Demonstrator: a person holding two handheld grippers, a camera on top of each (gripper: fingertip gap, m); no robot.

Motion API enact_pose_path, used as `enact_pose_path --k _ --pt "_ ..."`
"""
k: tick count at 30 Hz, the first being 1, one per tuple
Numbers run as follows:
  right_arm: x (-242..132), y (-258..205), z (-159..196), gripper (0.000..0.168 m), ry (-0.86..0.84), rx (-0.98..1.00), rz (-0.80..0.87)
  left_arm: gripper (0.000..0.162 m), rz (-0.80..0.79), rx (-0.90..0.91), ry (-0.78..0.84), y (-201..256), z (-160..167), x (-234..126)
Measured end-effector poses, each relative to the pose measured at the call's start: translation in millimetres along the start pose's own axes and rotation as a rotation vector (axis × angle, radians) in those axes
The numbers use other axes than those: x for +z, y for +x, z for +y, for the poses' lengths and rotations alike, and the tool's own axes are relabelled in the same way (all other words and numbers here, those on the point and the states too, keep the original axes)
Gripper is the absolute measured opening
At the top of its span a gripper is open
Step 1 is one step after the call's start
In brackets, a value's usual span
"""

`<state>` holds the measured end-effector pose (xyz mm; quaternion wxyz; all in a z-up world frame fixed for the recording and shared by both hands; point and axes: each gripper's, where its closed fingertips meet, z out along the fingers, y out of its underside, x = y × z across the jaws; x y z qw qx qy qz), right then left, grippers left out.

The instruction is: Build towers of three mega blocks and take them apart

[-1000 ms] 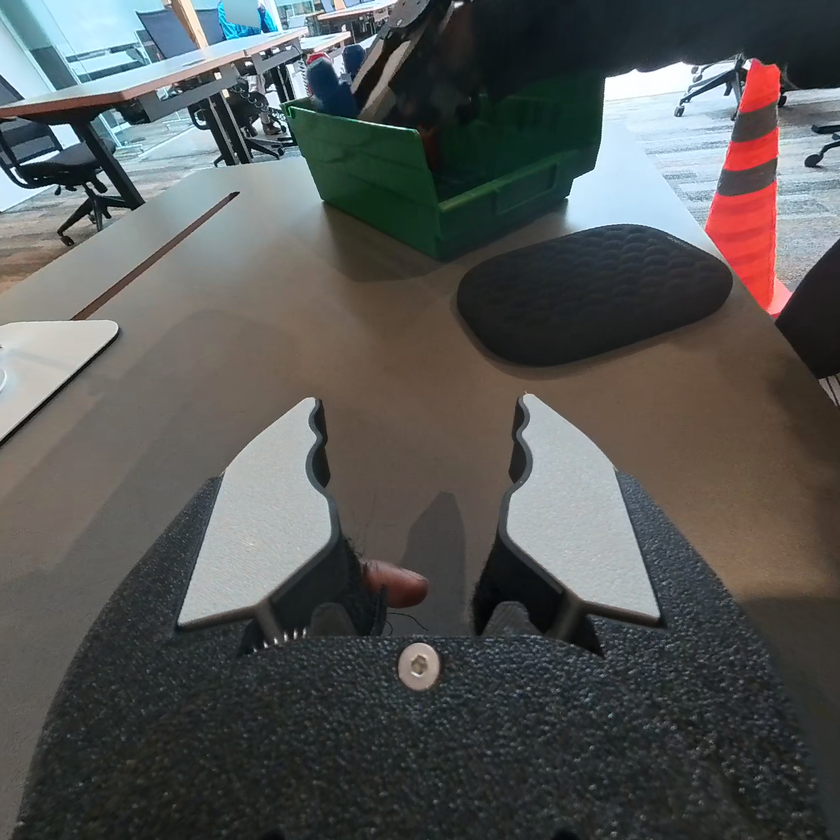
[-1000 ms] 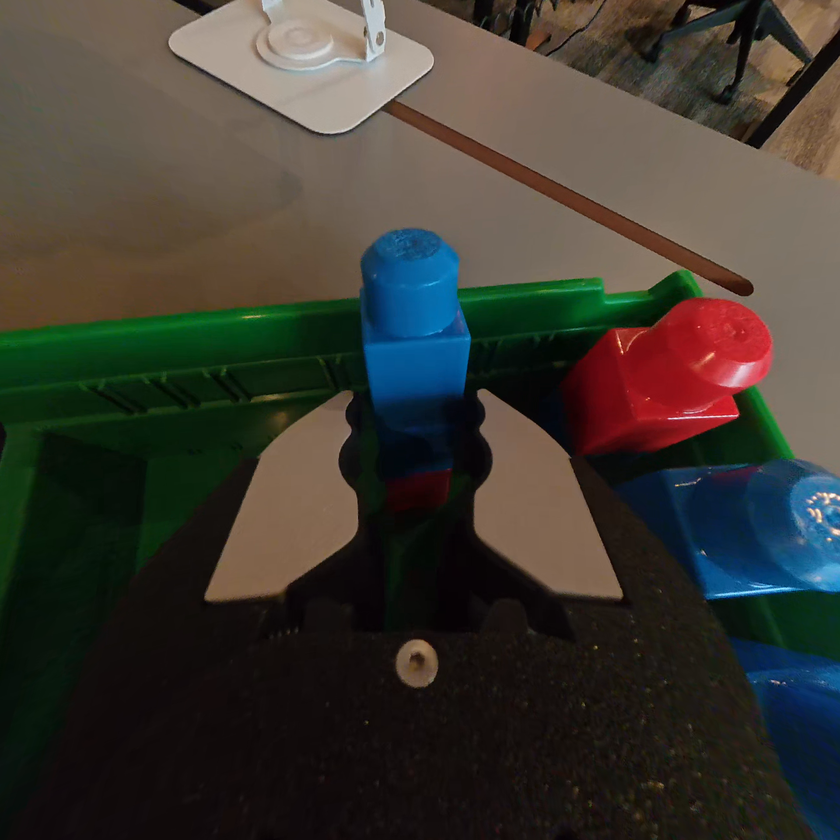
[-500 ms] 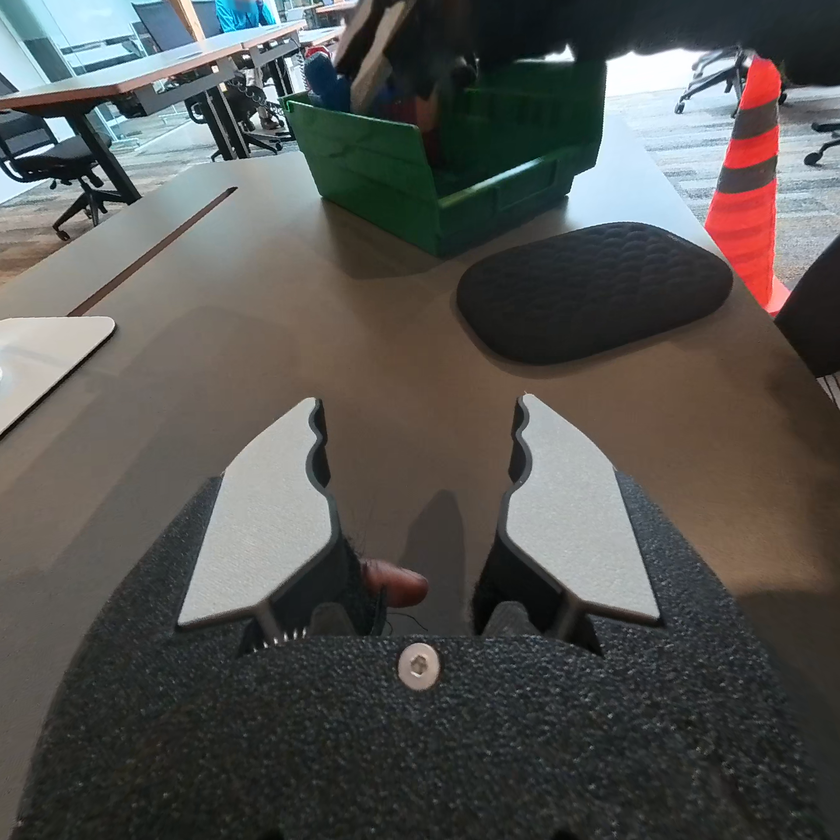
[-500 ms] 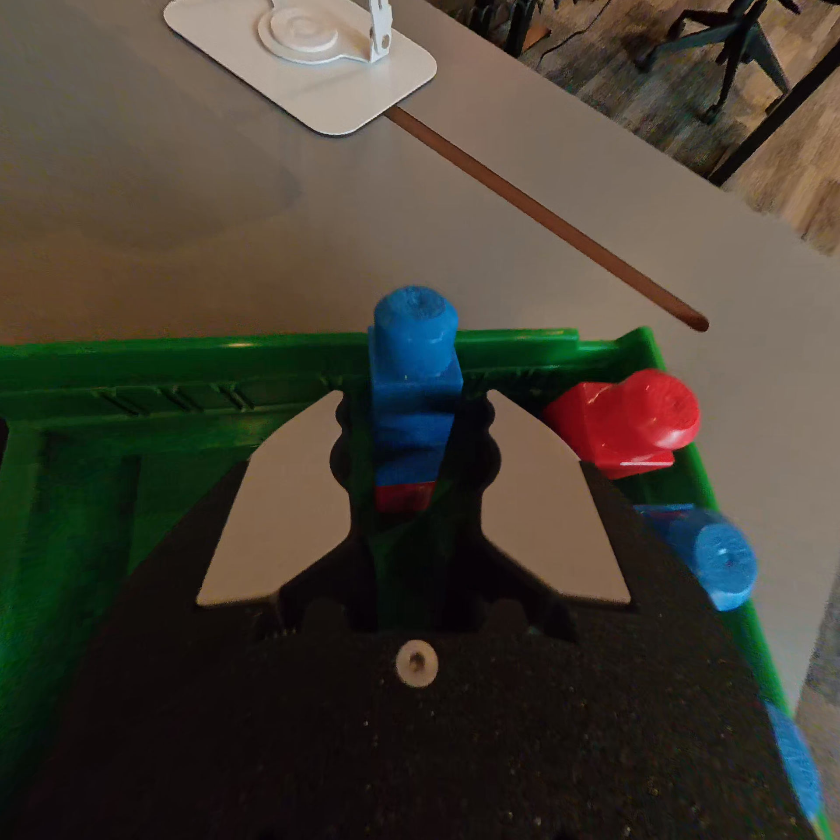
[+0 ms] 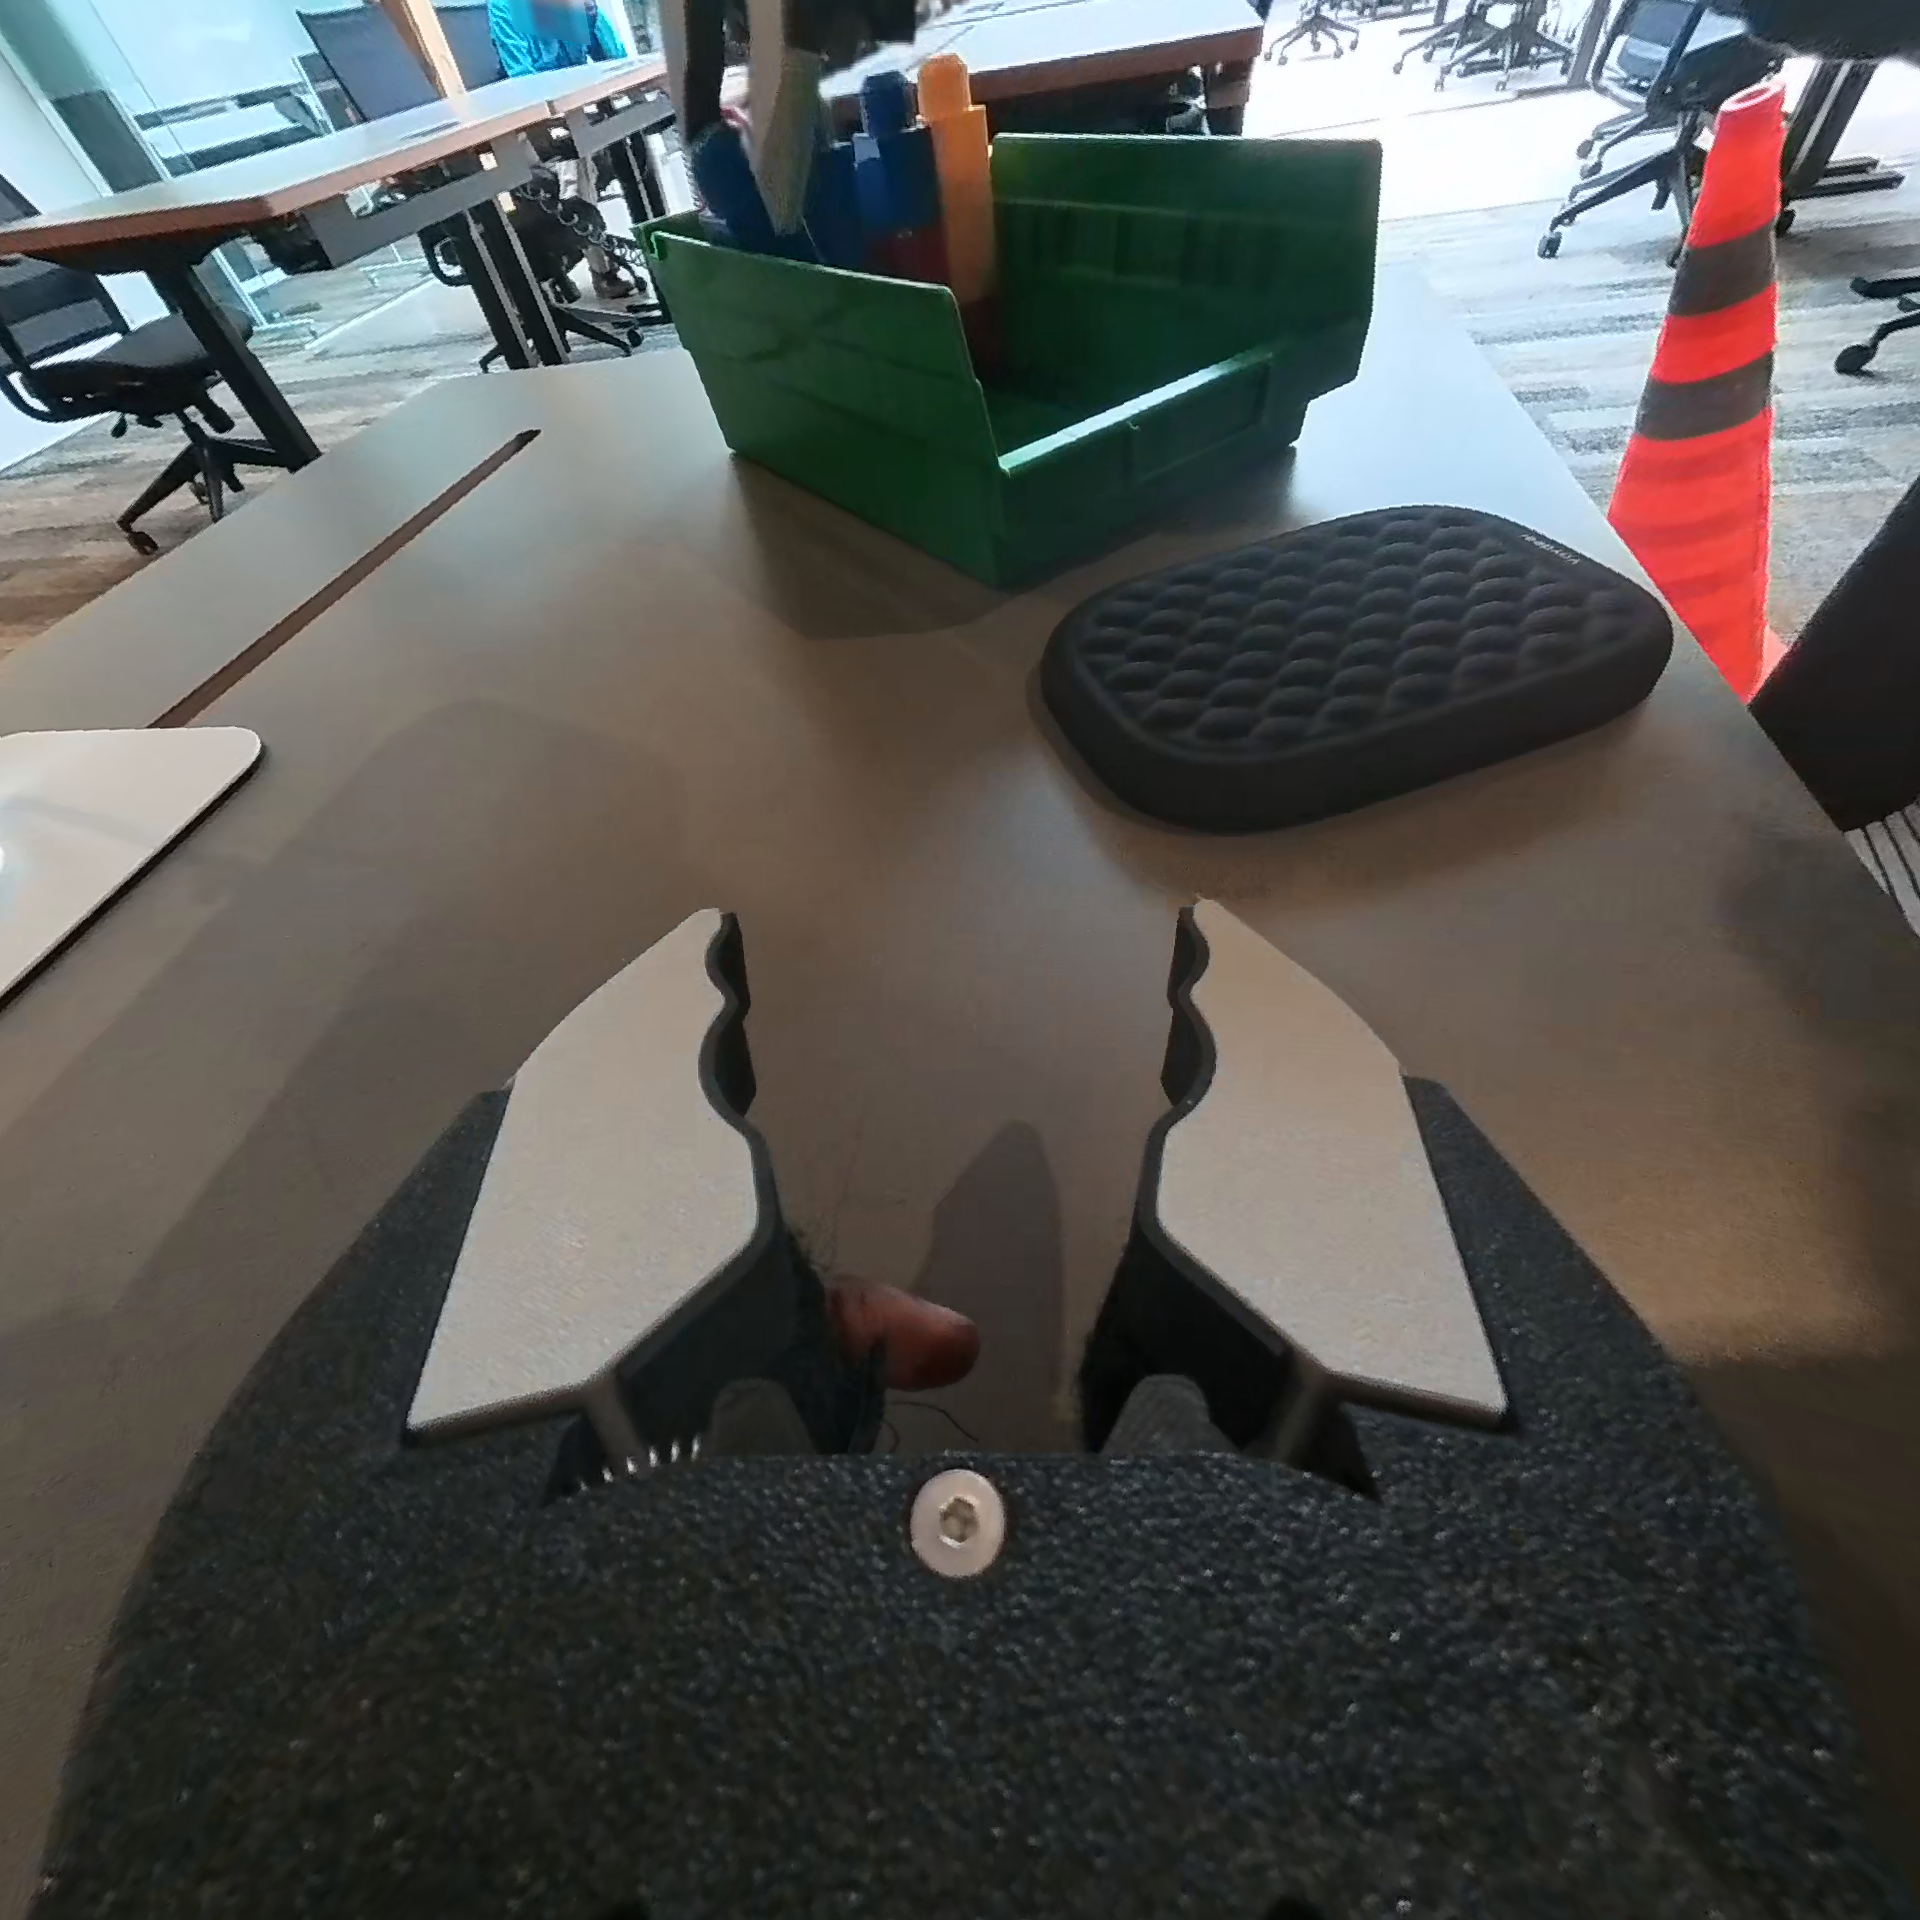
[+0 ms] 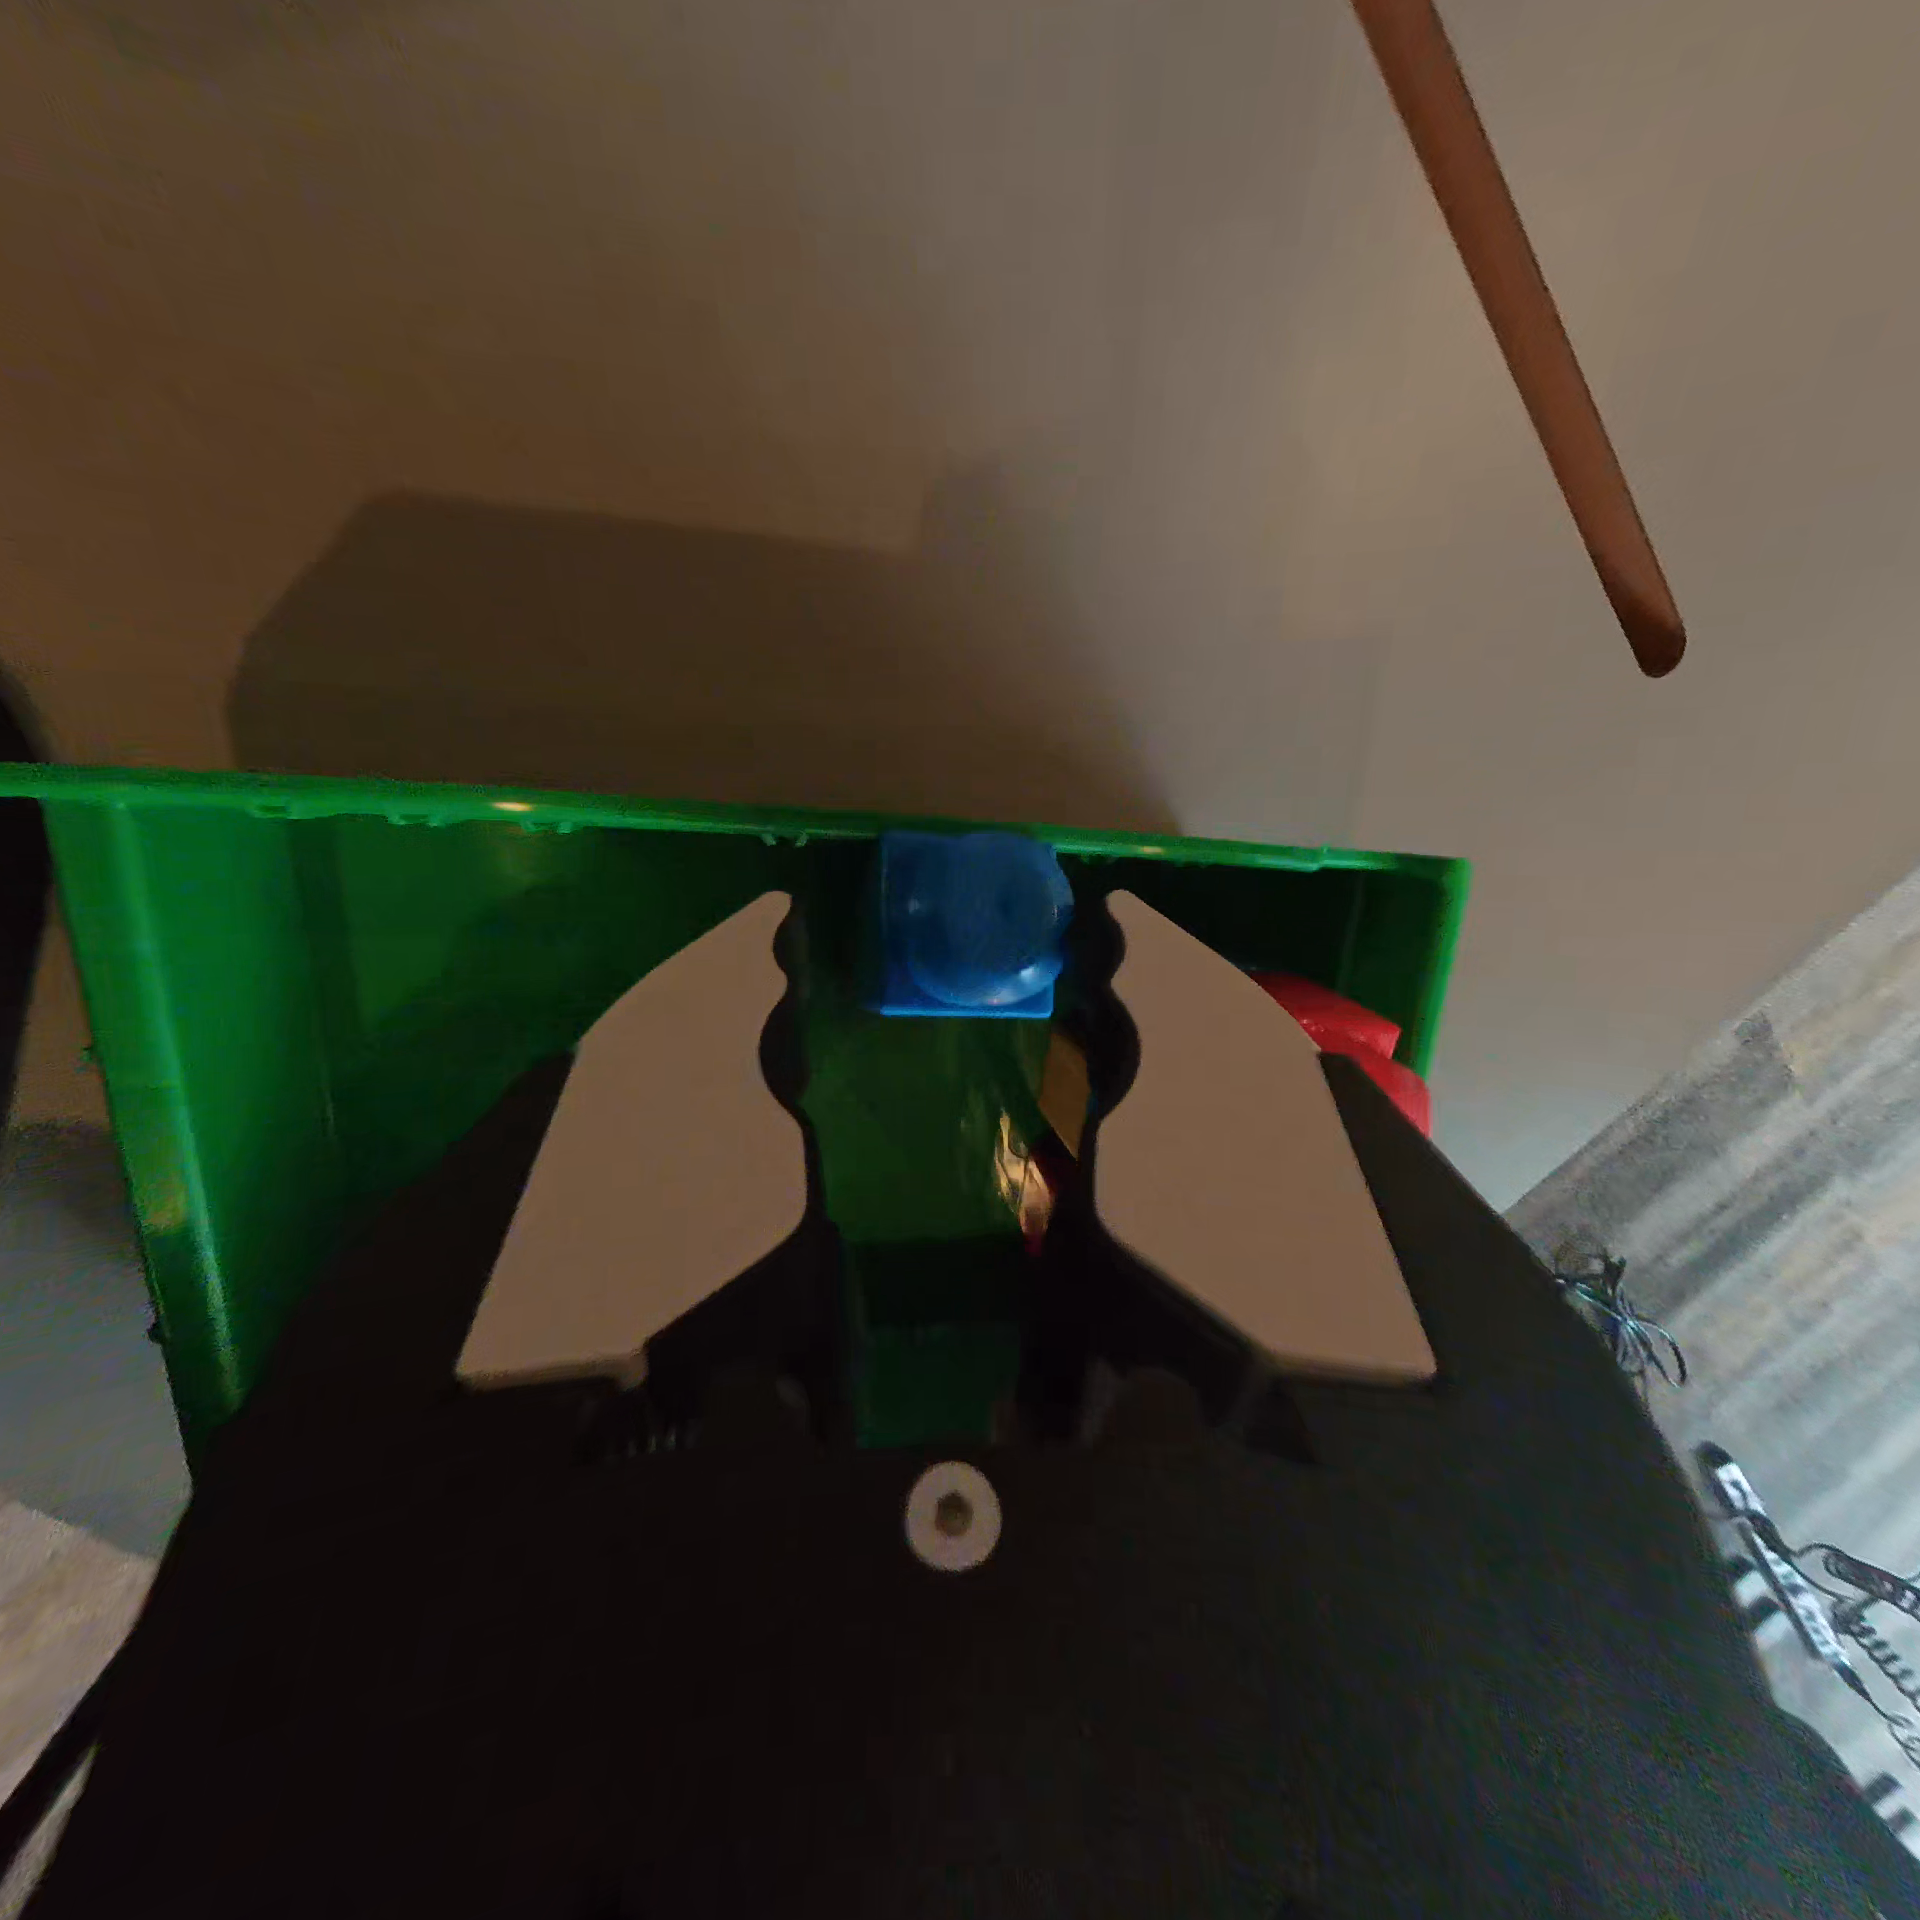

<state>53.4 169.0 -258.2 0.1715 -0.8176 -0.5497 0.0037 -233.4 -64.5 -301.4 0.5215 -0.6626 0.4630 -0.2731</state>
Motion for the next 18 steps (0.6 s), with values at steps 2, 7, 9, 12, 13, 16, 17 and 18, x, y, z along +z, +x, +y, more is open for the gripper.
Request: enact_pose_path --k 2,7,9,12,13,16,17,18 --pt "2.8 1.1 -2.0 0.04 -0.024 -0.017 0.004 0.078 0.002 0.003 -0.001 0.4 0.0 0.1" --pt "1.2 1.3 0.5 0.035 -0.025 -0.068 0.006 0.078 0.005 0.007 -0.001 1.1 0.1 0.0" --pt "-0.7 1.6 2.2 0.035 -0.004 -0.08 0.008 0.077 0.008 0.006 -0.004 1.4 0.5 0.3" --pt "-3.6 4.1 1.6 0.034 0.071 -0.058 0.013 0.077 0.008 0.01 -0.008 1.7 0.9 0.5" --pt "-4.1 3.9 1.6 0.034 0.098 -0.044 0.004 0.077 0.007 0.012 -0.007 1.8 0.9 0.5" --pt "-3.4 3.0 8.1 0.034 0.125 -0.035 -0.01 0.077 0.006 0.012 -0.008 1.5 1.0 0.6" --pt "-3.4 4.1 10.8 0.034 0.125 -0.03 -0.004 0.077 0.006 0.01 -0.009 1.5 1.1 0.7" --pt "-4.2 4.1 11.8 0.034 0.136 -0.024 -0.005 0.078 0.006 0.01 -0.01 1.4 1.2 0.8"
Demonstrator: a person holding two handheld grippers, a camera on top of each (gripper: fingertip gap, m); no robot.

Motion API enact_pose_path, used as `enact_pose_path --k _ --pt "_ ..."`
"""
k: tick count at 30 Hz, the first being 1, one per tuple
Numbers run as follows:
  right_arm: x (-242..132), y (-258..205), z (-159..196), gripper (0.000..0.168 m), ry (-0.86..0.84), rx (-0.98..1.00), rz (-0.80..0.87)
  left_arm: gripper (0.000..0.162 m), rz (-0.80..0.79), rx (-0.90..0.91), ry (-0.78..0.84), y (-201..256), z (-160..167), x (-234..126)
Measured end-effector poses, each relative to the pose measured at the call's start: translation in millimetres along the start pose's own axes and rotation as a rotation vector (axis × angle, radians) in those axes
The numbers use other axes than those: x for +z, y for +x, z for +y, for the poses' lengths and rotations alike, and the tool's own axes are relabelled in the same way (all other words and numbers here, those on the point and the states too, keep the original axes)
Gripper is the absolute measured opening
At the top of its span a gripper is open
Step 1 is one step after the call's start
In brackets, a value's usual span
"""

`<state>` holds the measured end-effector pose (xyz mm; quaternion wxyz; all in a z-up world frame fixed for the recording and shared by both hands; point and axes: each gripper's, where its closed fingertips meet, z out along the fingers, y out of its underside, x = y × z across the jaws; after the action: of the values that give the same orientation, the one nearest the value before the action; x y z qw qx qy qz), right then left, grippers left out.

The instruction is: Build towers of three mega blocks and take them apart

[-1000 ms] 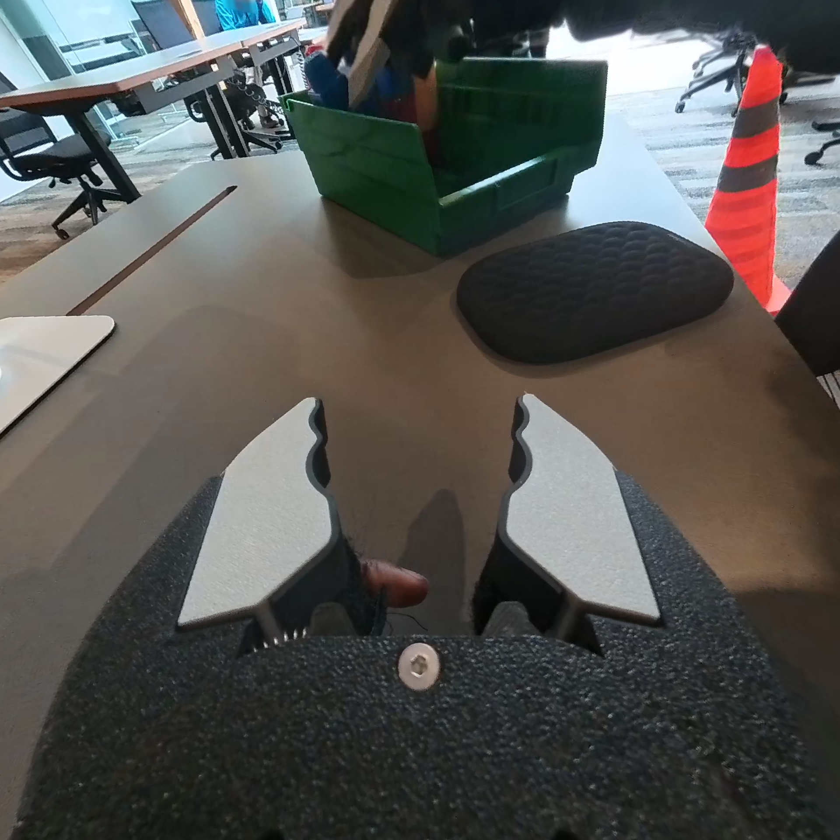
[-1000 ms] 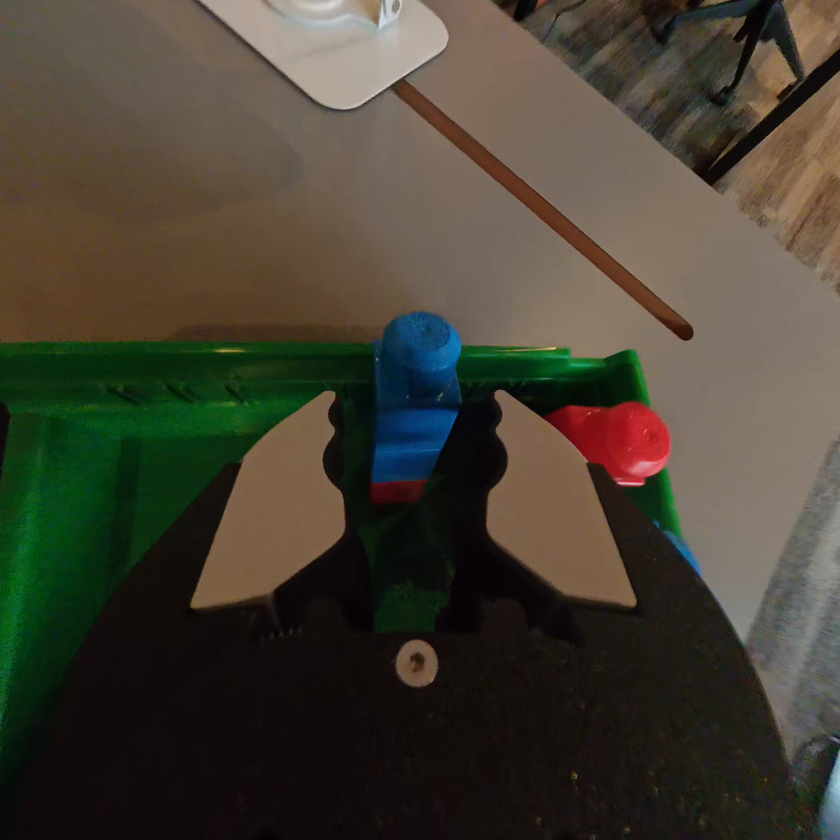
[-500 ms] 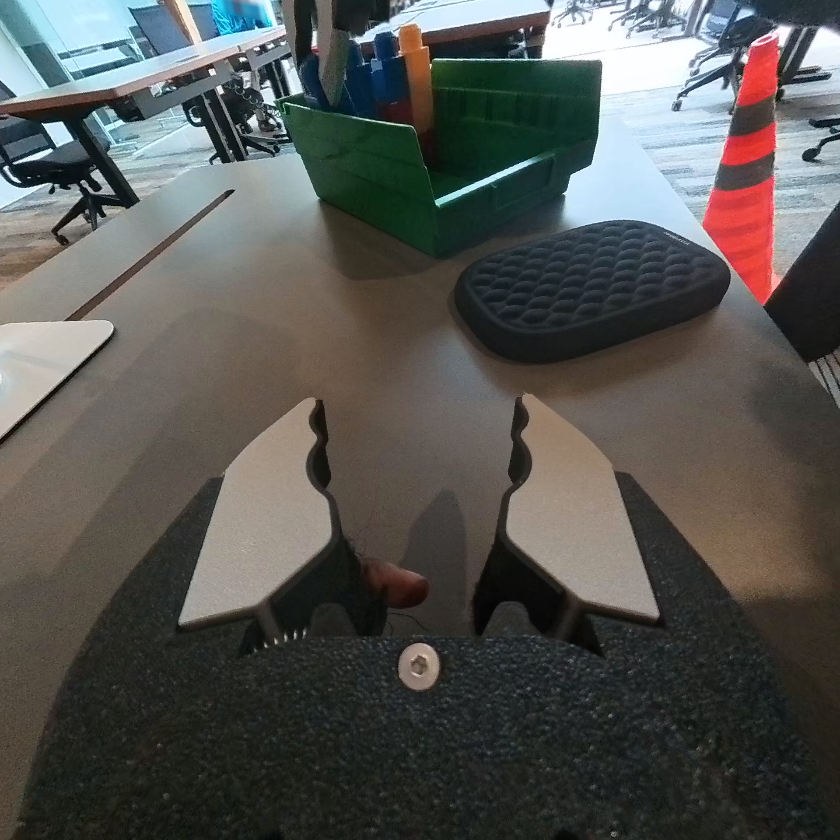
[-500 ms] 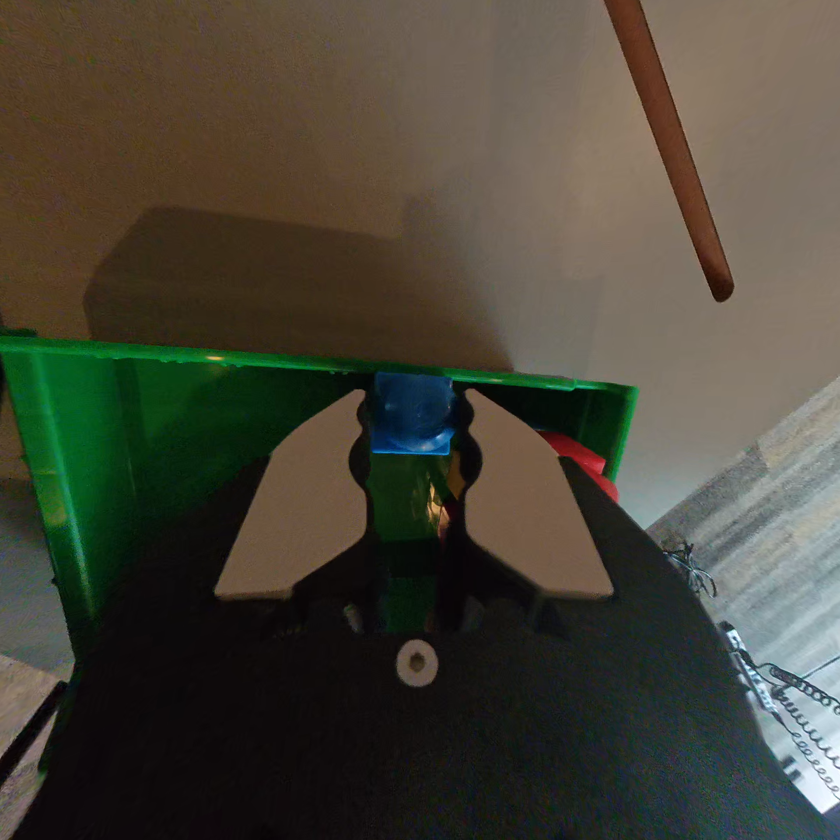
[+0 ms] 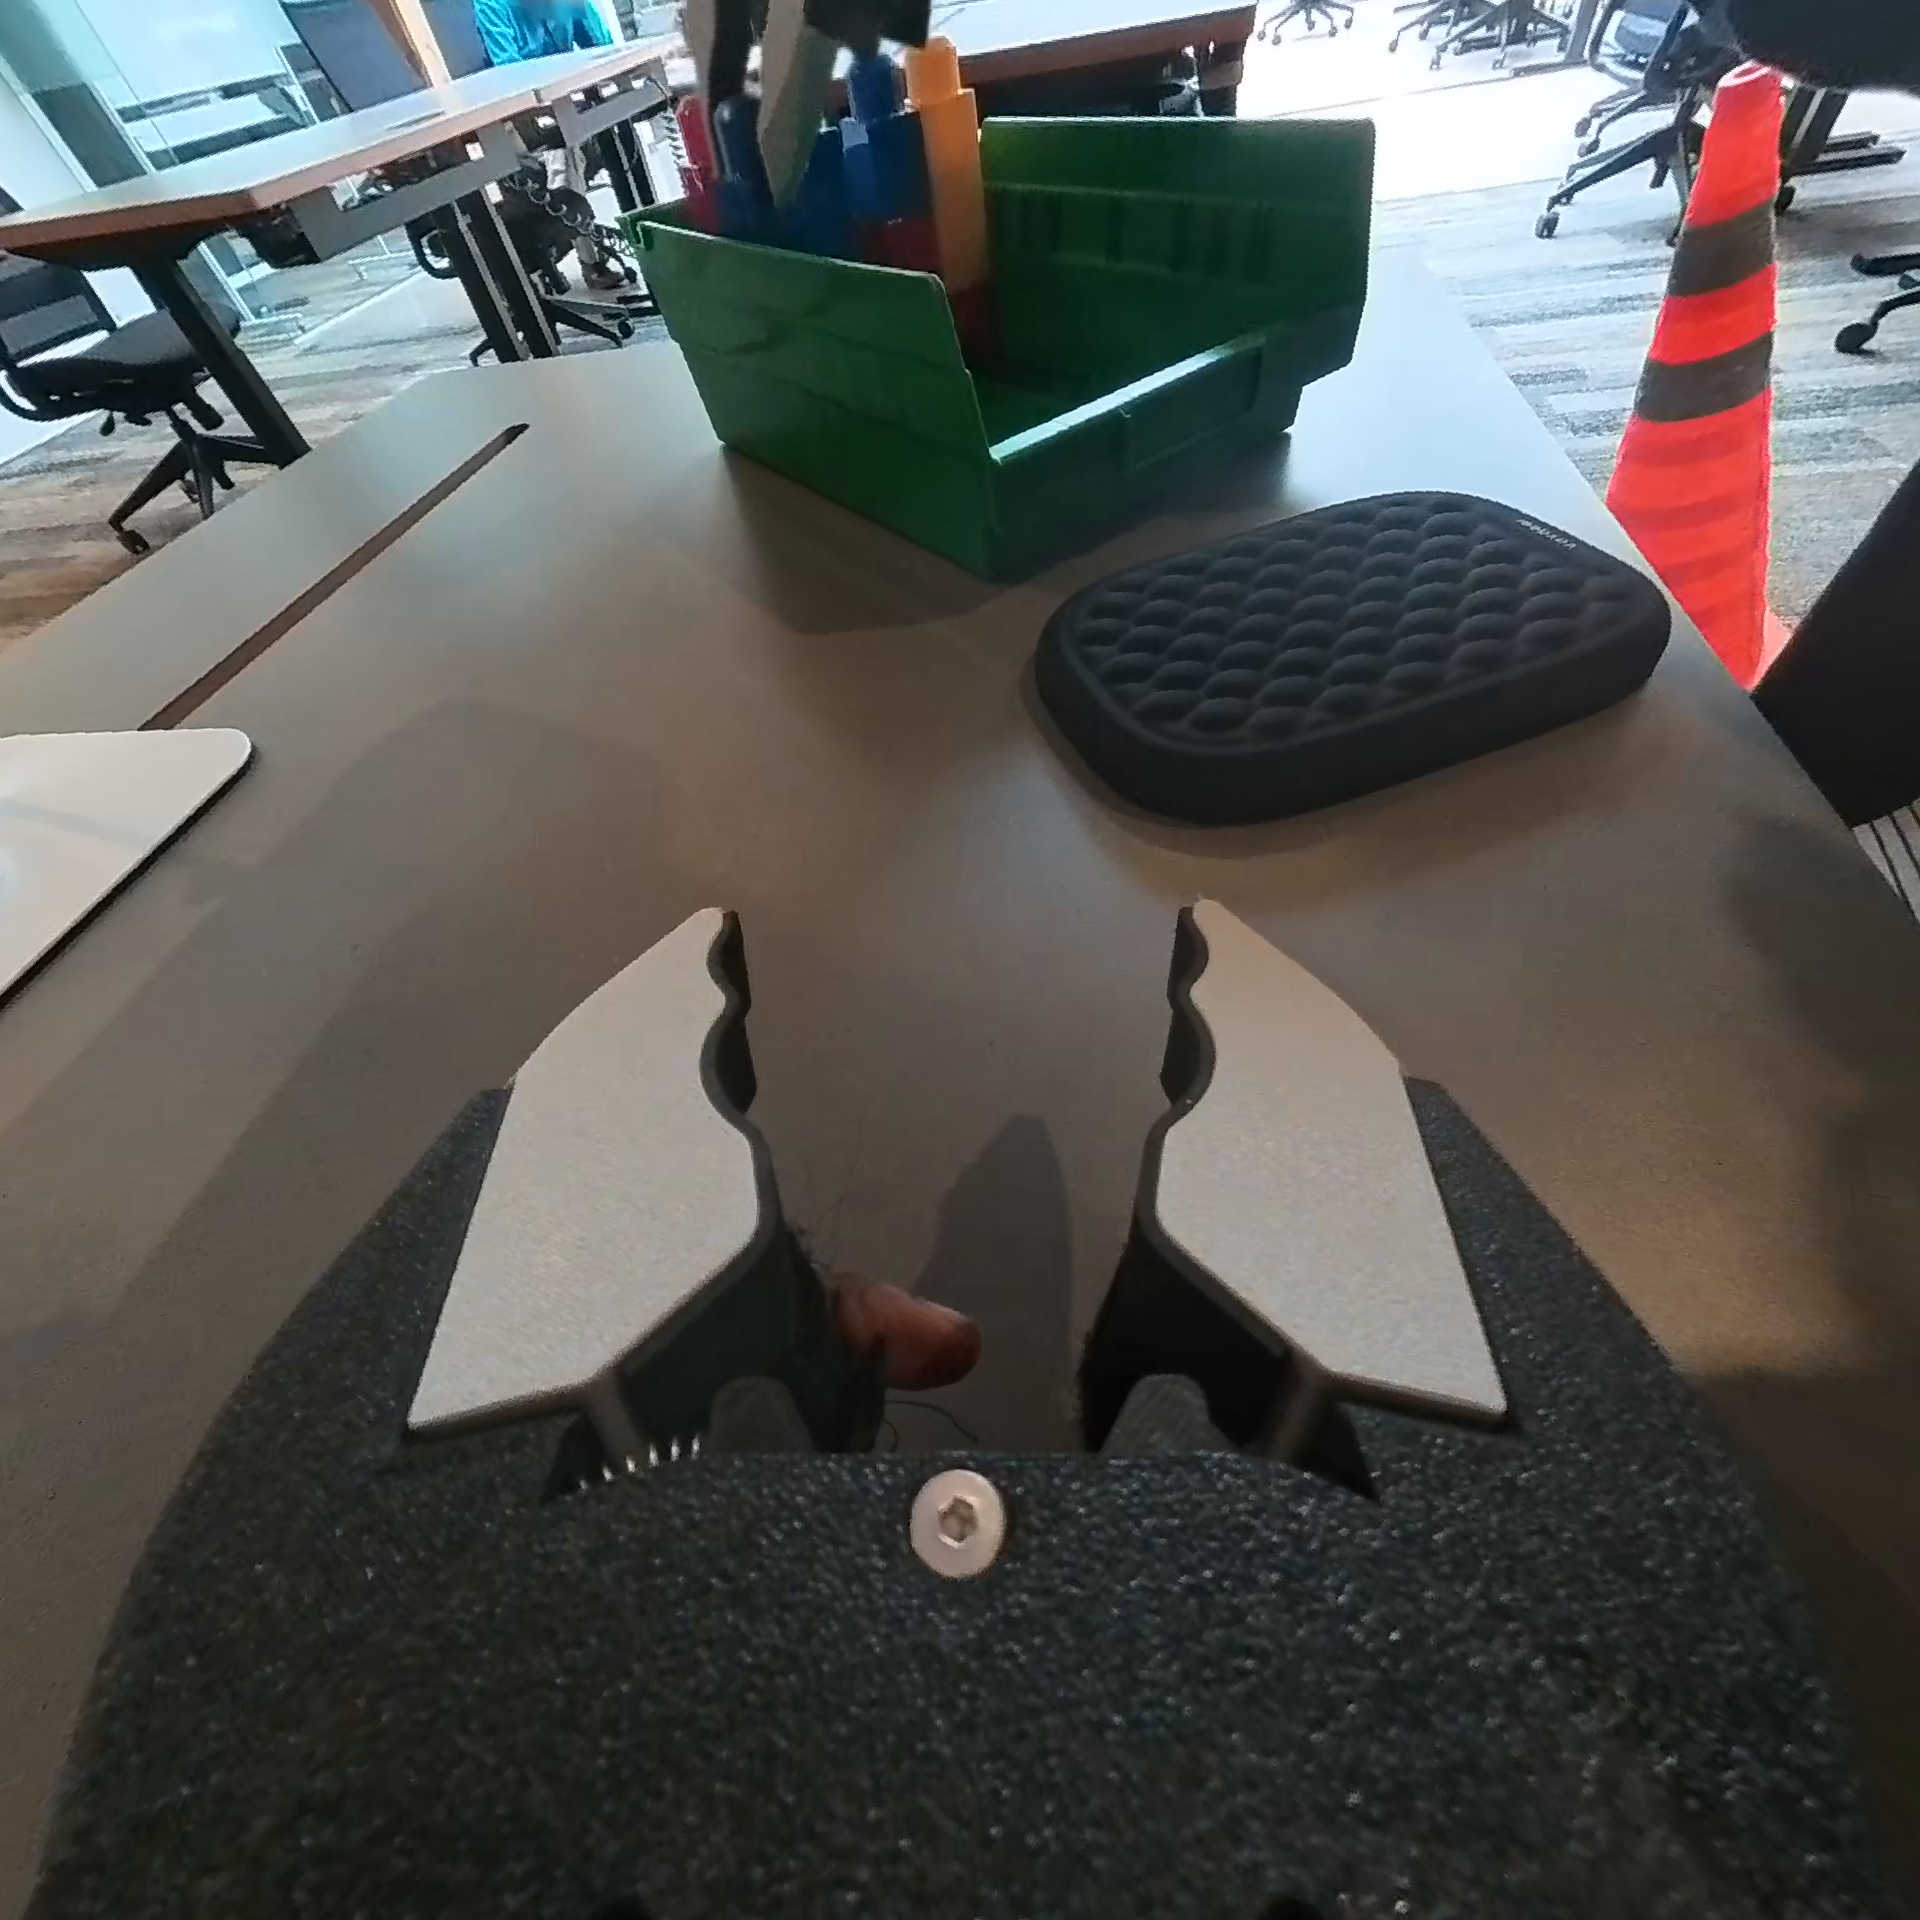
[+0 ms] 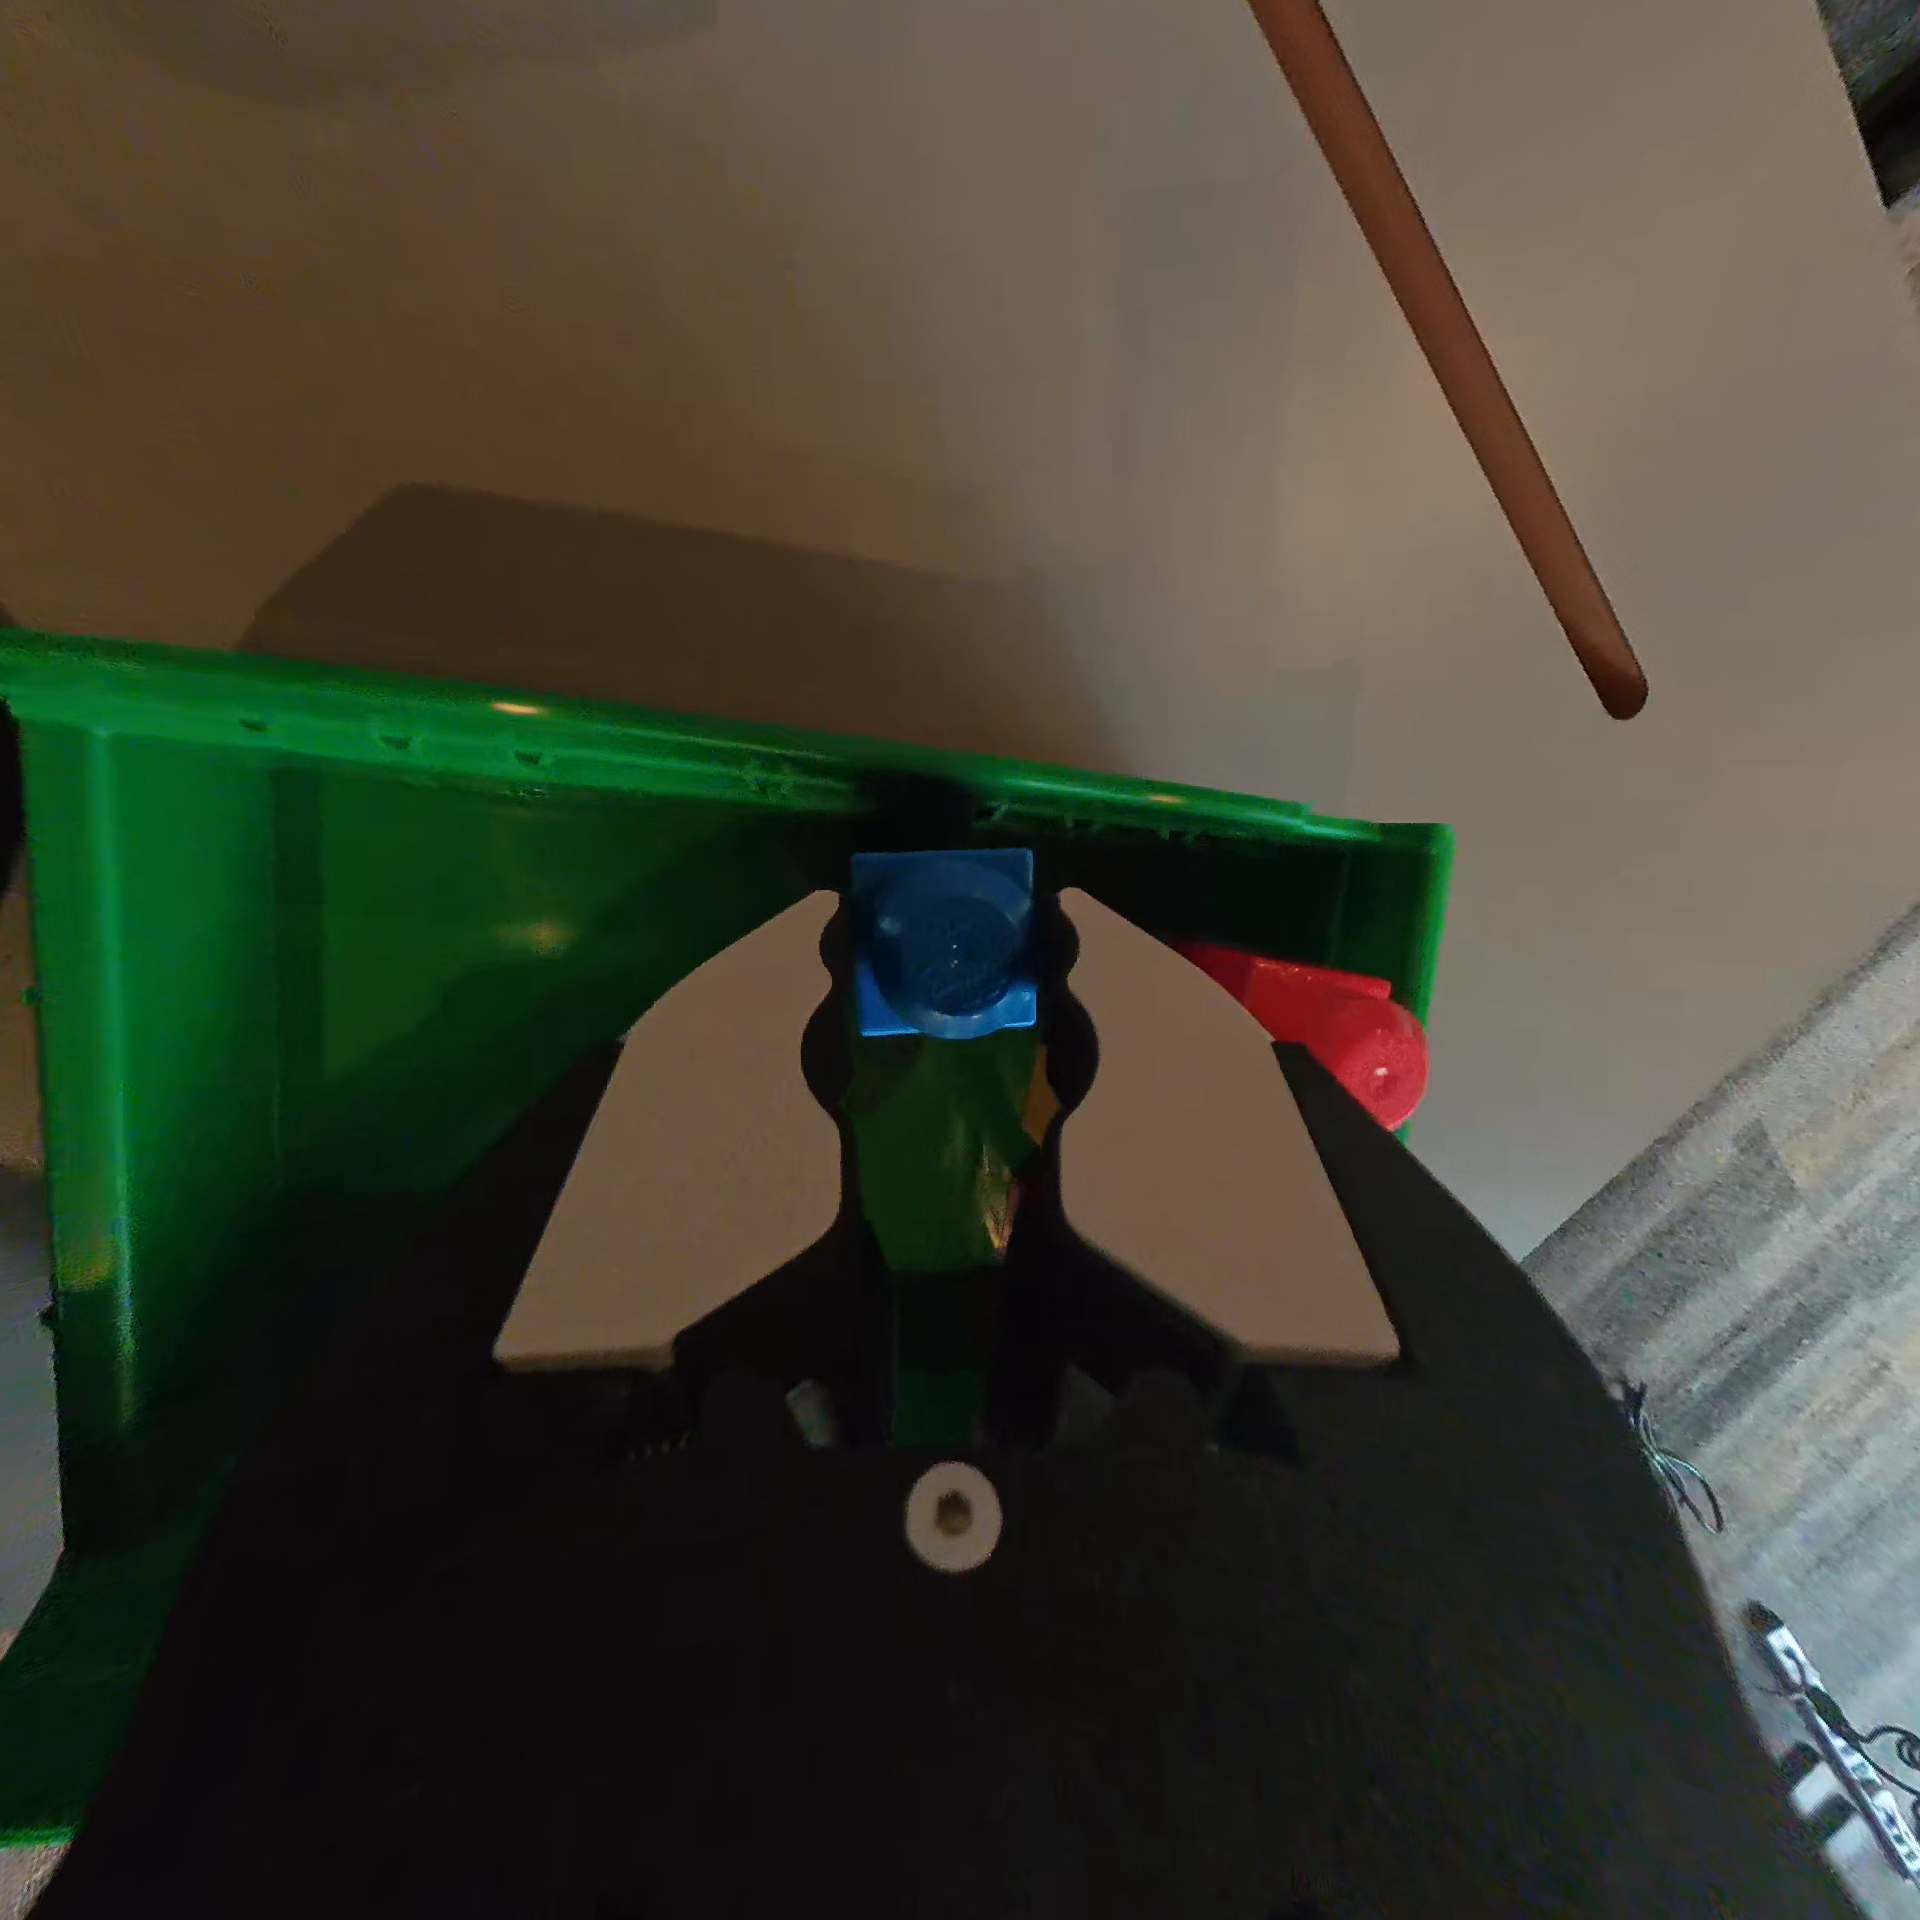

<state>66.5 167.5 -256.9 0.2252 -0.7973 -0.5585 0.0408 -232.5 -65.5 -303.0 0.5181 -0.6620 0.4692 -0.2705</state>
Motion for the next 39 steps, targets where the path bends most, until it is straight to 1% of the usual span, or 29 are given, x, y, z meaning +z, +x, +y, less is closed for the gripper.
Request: enact_pose_path --k 5,12,15,22,27,29,31,34,36,39 --pt "-3.4 0.8 6.0 0.034 0.006 0.0 0.006 0.077 0.0 -0.001 -0.002 -0.2 0.3 0.2" --pt "-1.6 1.3 4.6 0.035 0.009 0.031 0.001 0.077 -0.001 0.001 -0.003 -0.3 0.4 0.1" --pt "-1.0 1.6 6.3 0.04 -0.008 0.031 0.007 0.077 0.0 -0.001 -0.002 -0.3 0.3 0.0" --pt "-2.0 1.7 6.3 0.046 -0.016 0.048 0.009 0.077 0.0 -0.001 -0.001 -0.2 0.4 0.0" --pt "-13.7 3.7 2.5 0.054 0.011 0.085 0.04 0.077 0.001 0.001 -0.001 -0.1 0.3 0.1" --pt "-23.9 4.1 -4.4 0.057 0.062 0.102 0.062 0.077 0.0 0.001 0.0 -0.2 0.2 0.0" --pt "-38.1 2.6 -16.7 0.06 0.148 0.13 0.091 0.077 0.0 0.002 0.002 -0.1 0.0 0.0" --pt "-68.8 -16.3 -51.7 0.069 0.397 0.154 0.099 0.077 -0.001 0.002 0.004 -0.1 -0.2 -0.2" --pt "-92.4 -36.5 -75.0 0.077 0.584 0.136 0.11 0.077 -0.001 0.002 0.003 -0.1 -0.1 0.0" --pt "-124.7 -72.7 -100.0 0.087 0.853 0.12 0.112 0.077 -0.004 0.006 0.001 0.0 0.1 0.3"
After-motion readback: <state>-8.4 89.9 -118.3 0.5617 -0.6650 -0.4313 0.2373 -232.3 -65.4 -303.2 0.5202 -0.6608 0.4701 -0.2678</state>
